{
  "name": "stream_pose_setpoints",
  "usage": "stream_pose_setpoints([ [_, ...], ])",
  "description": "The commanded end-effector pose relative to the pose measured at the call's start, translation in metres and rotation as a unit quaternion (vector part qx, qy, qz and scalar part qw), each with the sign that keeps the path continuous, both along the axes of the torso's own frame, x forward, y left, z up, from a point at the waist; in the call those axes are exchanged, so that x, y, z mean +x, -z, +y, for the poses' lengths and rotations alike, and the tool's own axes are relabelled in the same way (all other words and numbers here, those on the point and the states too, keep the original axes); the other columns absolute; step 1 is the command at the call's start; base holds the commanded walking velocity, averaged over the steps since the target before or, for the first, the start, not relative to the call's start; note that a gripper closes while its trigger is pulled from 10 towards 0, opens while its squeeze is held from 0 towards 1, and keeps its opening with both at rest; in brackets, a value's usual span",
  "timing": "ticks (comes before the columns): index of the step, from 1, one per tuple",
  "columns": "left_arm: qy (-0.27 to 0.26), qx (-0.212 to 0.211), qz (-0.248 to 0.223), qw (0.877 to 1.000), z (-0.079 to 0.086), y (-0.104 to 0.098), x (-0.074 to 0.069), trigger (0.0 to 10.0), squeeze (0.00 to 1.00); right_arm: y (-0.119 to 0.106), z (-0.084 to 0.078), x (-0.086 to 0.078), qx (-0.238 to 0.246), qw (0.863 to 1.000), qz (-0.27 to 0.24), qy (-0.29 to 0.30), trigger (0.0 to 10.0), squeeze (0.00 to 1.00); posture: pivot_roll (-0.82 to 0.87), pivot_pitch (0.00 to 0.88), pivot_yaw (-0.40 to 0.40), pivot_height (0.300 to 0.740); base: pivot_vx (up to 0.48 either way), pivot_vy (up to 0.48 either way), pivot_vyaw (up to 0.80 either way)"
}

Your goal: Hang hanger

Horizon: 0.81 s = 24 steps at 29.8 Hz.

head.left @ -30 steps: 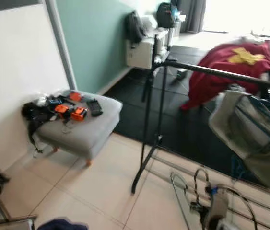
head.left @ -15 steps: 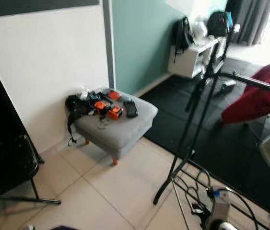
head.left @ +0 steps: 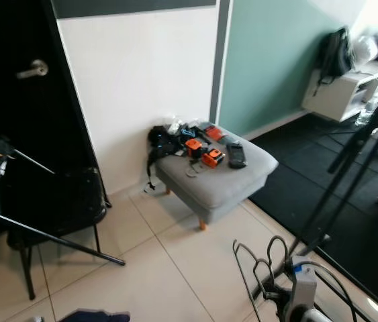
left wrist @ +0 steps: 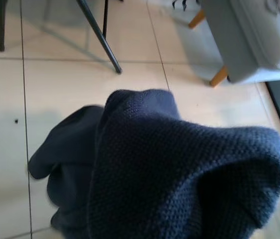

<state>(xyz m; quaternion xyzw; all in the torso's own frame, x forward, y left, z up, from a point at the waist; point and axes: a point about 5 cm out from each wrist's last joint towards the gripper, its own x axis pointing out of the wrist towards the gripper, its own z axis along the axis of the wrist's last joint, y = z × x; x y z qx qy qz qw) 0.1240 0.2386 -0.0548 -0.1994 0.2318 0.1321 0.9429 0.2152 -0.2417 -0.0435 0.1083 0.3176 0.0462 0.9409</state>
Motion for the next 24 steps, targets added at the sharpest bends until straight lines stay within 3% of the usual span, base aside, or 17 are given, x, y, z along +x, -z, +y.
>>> stream_pose_setpoints([
  [1, 0.004, 0.004, -0.005, 1.000, 0.006, -0.002, 0.002, 10.0, 0.00, 0.000, 0.006, 0.003, 0.001, 1.000, -0.005, -0.007, 10.0, 0.00, -0.05, 0.000, -0.010, 0.740, 0.000, 0.000, 0.73],
  [13, 0.028, 0.009, -0.004, 1.000, -0.002, -0.001, 0.004, 10.0, 0.00, 0.002, -0.002, -0.003, -0.003, 1.000, 0.005, 0.006, 10.0, 0.00, -0.03, 0.000, -0.001, 0.740, 0.000, 0.000, 0.73],
  [24, 0.031, 0.006, -0.005, 0.999, -0.004, 0.000, 0.005, 10.0, 0.00, 0.004, 0.003, -0.002, -0.003, 1.000, 0.010, 0.006, 10.0, 0.00, -0.01, 0.000, -0.012, 0.740, 0.000, 0.000, 0.73],
])
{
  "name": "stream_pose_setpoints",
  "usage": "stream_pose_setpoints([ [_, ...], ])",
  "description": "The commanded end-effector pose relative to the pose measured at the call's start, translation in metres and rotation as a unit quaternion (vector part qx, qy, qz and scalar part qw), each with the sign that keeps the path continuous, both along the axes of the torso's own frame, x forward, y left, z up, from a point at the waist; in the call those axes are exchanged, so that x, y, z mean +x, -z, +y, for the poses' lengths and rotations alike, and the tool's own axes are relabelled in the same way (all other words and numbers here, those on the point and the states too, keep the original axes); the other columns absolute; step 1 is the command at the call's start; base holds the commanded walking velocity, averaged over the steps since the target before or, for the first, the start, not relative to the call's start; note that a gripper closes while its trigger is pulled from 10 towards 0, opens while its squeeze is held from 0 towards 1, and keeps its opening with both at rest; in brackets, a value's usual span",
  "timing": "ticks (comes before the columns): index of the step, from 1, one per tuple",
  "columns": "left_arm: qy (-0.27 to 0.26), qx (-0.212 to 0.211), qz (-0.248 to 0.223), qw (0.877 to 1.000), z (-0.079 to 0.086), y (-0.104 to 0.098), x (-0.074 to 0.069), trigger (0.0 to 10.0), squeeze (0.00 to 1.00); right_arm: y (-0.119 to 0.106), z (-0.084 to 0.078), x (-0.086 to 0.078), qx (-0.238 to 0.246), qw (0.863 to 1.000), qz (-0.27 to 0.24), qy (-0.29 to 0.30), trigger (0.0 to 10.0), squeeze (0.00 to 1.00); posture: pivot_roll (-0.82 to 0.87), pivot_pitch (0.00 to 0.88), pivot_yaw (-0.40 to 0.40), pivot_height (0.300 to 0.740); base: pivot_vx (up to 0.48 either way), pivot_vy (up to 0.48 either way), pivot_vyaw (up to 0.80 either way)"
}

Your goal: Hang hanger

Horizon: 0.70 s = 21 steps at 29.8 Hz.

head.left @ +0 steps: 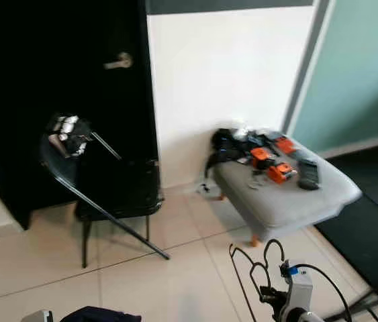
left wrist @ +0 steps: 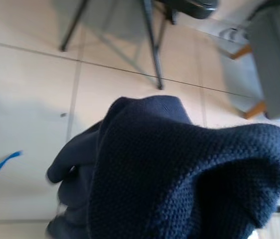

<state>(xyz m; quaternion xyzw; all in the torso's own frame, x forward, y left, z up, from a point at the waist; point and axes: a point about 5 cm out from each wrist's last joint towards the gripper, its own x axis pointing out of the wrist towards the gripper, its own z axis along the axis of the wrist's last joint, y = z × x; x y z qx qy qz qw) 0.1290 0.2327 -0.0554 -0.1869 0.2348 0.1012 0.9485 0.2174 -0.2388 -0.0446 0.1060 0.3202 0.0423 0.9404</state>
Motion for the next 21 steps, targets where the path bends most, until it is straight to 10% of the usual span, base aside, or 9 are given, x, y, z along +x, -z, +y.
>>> stream_pose_setpoints([
  [1, -0.002, 0.001, -0.003, 1.000, 0.0014, -0.0002, 0.0002, 10.0, 0.00, 0.0032, 0.0009, -0.0042, 0.001, 1.000, 0.008, 0.003, 10.0, 0.00, -0.01, 0.000, -0.014, 0.740, 0.000, 0.000, 0.73],
  [21, -0.001, -0.002, -0.007, 1.000, -0.0026, -0.0002, 0.0023, 10.0, 0.00, -0.0015, 0.0015, 0.0009, 0.005, 1.000, -0.008, -0.018, 10.0, 0.00, -0.01, 0.000, -0.016, 0.740, 0.000, 0.000, 0.73],
])
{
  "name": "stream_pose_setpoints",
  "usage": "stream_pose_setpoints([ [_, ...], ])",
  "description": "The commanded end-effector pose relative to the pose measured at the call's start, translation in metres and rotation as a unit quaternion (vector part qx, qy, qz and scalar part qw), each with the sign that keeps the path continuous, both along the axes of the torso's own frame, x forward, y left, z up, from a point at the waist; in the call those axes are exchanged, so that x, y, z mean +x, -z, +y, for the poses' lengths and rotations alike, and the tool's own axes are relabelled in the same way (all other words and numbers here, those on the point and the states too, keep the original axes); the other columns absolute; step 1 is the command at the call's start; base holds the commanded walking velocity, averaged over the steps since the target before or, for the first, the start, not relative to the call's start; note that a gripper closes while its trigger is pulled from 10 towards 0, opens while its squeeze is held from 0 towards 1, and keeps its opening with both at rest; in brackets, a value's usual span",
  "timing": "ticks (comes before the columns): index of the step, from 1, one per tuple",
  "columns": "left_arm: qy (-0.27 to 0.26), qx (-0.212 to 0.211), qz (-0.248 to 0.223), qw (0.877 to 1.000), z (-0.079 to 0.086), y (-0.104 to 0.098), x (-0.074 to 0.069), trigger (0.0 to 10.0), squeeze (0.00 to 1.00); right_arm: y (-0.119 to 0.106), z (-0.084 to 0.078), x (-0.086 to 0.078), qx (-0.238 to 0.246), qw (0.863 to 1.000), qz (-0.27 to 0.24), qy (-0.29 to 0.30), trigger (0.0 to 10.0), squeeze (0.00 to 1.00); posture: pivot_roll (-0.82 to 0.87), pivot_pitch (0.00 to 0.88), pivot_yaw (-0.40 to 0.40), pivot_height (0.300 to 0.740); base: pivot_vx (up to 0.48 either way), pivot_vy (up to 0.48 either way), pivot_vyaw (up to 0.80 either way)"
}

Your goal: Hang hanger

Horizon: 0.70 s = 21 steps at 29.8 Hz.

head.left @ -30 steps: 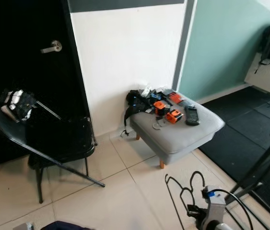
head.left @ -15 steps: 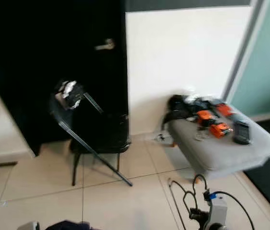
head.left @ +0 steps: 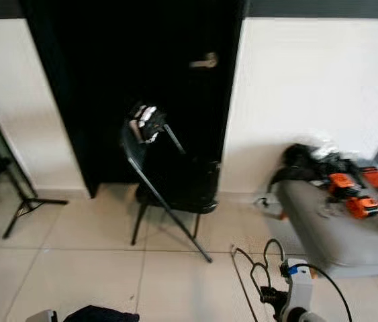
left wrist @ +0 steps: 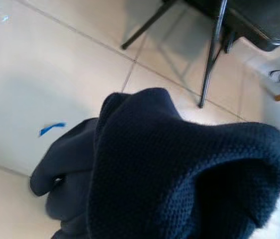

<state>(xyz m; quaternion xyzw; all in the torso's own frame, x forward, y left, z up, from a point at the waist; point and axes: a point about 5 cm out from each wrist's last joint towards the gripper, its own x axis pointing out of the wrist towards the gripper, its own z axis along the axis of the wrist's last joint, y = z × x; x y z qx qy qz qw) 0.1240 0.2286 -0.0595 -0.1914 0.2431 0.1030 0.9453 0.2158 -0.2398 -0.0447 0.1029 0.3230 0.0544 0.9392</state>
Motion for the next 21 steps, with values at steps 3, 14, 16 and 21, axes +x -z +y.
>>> stream_pose_setpoints([
  [3, 0.000, 0.003, -0.017, 1.000, 0.002, -0.005, 0.007, 10.0, 0.00, -0.003, 0.002, 0.003, 0.005, 1.000, -0.014, -0.009, 10.0, 0.00, 0.00, 0.000, -0.015, 0.740, 0.000, 0.000, 0.73],
  [14, 0.000, 0.004, -0.021, 1.000, 0.001, -0.006, 0.009, 10.0, 0.00, -0.007, 0.008, 0.011, 0.012, 0.999, -0.031, -0.021, 10.0, 0.00, -0.01, 0.000, -0.018, 0.740, 0.000, 0.000, 0.73],
  [16, 0.000, 0.004, -0.022, 1.000, 0.001, -0.006, 0.009, 10.0, 0.00, -0.008, 0.010, 0.013, 0.013, 0.999, -0.034, -0.024, 10.0, 0.00, -0.01, 0.000, -0.018, 0.740, 0.000, 0.000, 0.73],
  [21, 0.001, 0.004, -0.023, 1.000, 0.001, -0.007, 0.009, 10.0, 0.00, -0.009, 0.012, 0.014, 0.015, 0.999, -0.037, -0.025, 10.0, 0.00, -0.01, 0.000, -0.017, 0.740, 0.000, 0.000, 0.73],
])
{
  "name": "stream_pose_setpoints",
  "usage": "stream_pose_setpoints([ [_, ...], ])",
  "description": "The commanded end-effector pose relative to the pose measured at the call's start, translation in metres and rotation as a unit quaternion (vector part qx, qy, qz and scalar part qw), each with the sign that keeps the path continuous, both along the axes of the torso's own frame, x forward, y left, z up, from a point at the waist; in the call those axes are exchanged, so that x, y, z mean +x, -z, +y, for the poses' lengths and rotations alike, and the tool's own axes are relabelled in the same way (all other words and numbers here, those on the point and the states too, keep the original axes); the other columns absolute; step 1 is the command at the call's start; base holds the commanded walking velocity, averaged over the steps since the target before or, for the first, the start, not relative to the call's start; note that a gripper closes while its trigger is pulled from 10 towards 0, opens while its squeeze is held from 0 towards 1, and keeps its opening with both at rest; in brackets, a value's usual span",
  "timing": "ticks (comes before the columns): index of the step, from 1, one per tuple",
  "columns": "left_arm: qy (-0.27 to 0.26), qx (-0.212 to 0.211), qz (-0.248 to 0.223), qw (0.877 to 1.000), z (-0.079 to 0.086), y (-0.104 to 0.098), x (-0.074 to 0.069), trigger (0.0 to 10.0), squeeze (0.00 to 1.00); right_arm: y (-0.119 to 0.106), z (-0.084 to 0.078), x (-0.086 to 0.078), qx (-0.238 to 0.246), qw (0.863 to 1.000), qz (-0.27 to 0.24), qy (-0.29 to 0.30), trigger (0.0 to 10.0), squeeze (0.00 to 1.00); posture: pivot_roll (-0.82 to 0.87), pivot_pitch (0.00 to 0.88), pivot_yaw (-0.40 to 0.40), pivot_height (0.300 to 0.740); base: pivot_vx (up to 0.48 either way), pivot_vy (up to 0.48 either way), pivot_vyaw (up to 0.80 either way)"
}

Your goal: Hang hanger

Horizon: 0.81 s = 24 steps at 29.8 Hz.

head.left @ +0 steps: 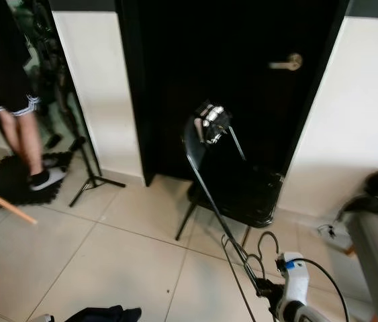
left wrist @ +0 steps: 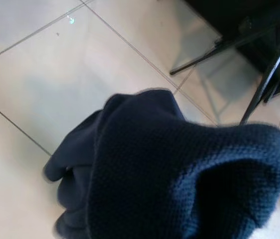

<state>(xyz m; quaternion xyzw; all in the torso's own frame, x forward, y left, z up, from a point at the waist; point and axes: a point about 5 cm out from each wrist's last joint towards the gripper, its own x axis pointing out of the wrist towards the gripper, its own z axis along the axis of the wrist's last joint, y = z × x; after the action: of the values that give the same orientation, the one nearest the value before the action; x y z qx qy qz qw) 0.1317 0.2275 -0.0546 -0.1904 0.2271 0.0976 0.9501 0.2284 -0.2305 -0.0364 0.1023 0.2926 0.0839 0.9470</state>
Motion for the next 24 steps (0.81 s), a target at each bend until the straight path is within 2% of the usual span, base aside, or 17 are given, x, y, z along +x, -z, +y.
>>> stream_pose_setpoints([
  [1, -0.002, 0.002, -0.006, 1.000, 0.0019, -0.0017, 0.0010, 10.0, 0.00, -0.0005, 0.0027, 0.0013, 0.005, 1.000, -0.003, -0.001, 10.0, 0.00, -0.01, 0.000, -0.017, 0.740, 0.000, 0.000, 0.73],
  [24, 0.001, 0.002, -0.005, 1.000, 0.0022, -0.0014, -0.0010, 10.0, 0.00, -0.0028, 0.0039, 0.0030, 0.011, 1.000, -0.012, -0.006, 10.0, 0.00, -0.01, 0.000, -0.014, 0.740, 0.000, 0.000, 0.73],
])
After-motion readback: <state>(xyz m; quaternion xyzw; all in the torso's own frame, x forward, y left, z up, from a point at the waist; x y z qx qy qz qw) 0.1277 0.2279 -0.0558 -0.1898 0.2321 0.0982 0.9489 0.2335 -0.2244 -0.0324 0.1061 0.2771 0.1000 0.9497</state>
